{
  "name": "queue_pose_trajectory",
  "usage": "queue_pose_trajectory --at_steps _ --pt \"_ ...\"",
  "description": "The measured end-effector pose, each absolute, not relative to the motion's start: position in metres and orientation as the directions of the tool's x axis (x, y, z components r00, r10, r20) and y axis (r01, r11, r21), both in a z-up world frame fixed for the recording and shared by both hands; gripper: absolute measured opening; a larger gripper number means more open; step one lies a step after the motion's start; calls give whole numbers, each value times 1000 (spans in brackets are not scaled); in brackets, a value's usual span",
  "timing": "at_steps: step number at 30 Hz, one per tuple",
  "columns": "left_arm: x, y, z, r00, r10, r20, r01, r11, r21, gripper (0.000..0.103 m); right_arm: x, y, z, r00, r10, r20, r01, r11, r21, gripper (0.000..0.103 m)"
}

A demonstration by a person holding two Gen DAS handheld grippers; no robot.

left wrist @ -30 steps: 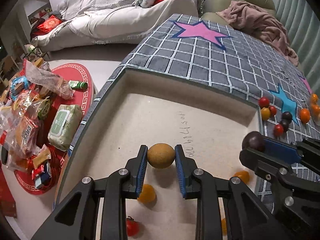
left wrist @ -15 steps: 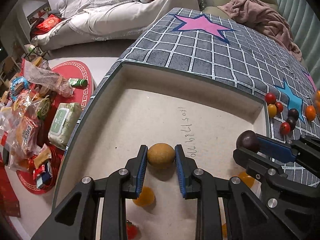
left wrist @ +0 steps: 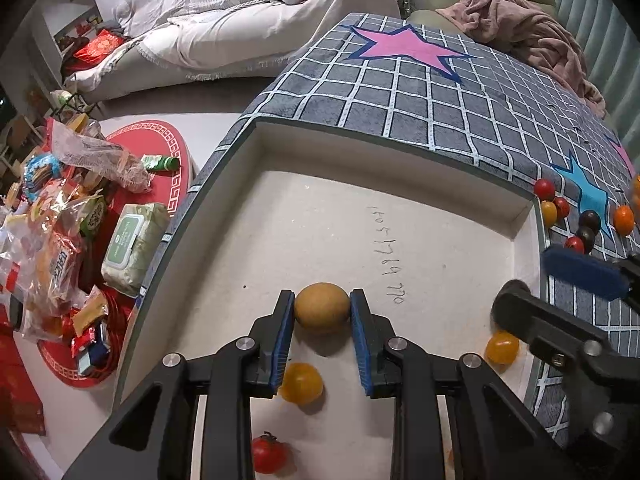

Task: Organize fruits
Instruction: 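Lower both fruits into the white tray and open both tools, then move both tools back over the fruits on the cloth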

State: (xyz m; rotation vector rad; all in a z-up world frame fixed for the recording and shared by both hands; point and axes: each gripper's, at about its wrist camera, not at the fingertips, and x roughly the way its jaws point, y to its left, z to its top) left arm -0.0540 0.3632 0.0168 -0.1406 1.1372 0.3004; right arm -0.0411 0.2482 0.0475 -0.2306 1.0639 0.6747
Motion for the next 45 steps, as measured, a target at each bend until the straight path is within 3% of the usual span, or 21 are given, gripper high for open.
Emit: queue_pose_trajectory --at_steps 2,7,17,18,19,20,21,30,37,45 --pt "-55 364 17 382 169 -909 -309 950 47 30 -41 244 49 311 406 -859 -609 779 148 71" --pt "-57 360 18 381 178 -907 -300 952 60 30 -43 237 54 316 409 -856 -602 784 152 72" --pt "-62 355 24 400 171 -900 -276 959 59 30 -52 223 61 333 404 -852 -587 796 148 82" --pt "-63 354 24 403 168 -900 -274 960 57 35 -52 221 61 335 404 -852 -583 799 149 83" --pt "-63 355 25 405 166 -899 -272 961 55 50 -52 218 61 334 405 -851 -578 802 154 84" --pt "-64 355 27 416 169 -894 -277 960 52 88 -52 215 61 334 407 -850 -572 805 160 85" --pt "-69 355 32 455 186 -871 -290 956 53 97 -52 212 61 334 407 -850 -565 809 165 85" --pt "-72 336 50 511 154 -846 -220 974 45 97 -50 162 51 376 365 -851 -490 859 152 86" --pt "-72 281 74 586 77 -806 -85 996 34 97 -34 96 34 412 284 -865 -348 927 139 86" --pt "-62 212 69 597 29 -802 18 999 50 97 -11 65 31 423 299 -856 -300 937 179 86"
